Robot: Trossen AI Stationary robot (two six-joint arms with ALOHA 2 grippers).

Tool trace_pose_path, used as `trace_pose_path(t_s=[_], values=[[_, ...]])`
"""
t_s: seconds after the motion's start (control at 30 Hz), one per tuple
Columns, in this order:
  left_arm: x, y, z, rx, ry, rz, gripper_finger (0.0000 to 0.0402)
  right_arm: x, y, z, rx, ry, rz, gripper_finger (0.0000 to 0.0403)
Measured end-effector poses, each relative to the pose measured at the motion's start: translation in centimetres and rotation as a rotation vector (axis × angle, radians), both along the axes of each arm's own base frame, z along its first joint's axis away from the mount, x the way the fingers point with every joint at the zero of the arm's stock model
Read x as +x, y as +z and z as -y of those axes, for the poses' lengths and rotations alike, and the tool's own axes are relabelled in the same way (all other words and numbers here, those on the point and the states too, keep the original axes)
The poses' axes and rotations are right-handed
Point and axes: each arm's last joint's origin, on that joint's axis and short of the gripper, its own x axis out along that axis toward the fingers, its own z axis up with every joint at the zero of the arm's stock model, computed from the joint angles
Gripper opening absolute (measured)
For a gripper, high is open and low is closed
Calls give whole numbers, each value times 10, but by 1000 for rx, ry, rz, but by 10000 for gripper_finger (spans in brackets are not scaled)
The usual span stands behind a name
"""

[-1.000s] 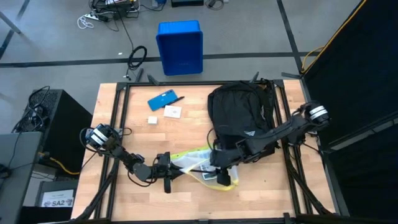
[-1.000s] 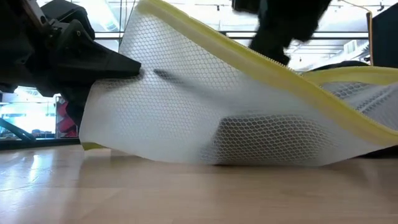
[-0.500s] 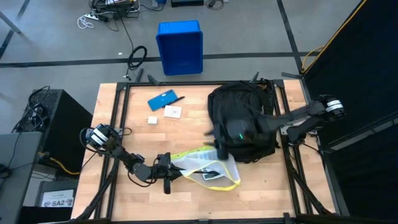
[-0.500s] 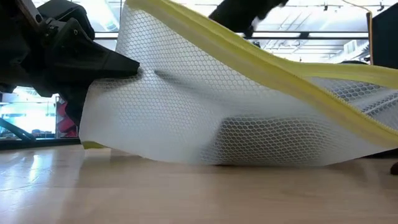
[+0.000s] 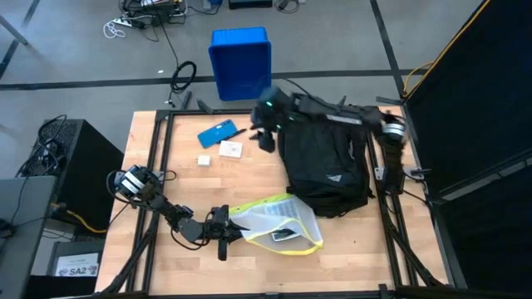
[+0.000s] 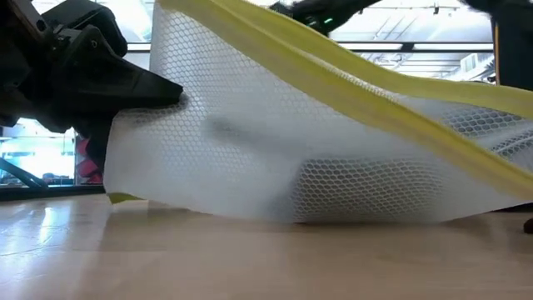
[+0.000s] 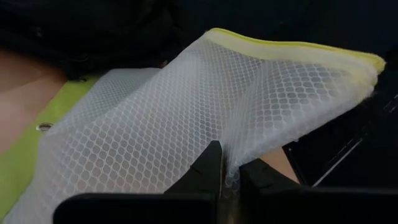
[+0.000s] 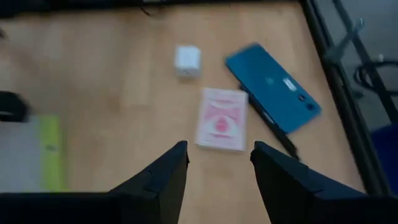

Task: Unpack backpack
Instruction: Put the white game card into the white zip bag

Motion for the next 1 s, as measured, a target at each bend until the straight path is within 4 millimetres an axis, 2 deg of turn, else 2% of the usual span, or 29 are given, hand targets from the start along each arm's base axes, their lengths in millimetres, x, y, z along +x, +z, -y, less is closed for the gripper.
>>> trace_pose_path(t_s=[0.2, 0.37, 0.47, 0.63, 0.83, 0.93, 1.0], values=[[0, -1, 0, 0, -6, -6, 0, 28, -33, 45, 12, 1, -166, 153], [0, -1, 1, -1, -20, -7, 0, 35, -62, 70, 44, -17, -249, 151], [0, -1, 1, -1, -24, -7, 0, 32, -65, 77, 58, -25, -279, 152], [0, -2, 1, 7, -26, -17, 0, 24, -58, 77, 45, 7, -306, 150], [0, -5, 1, 7, -29, -42, 0, 10, -12, 66, -36, 73, -254, 146], [-1, -6, 1, 10, -36, -52, 0, 13, 7, 65, -95, 56, -138, 148], [-1, -6, 1, 13, -38, -58, 0, 18, 12, 67, -112, 36, -76, 148]])
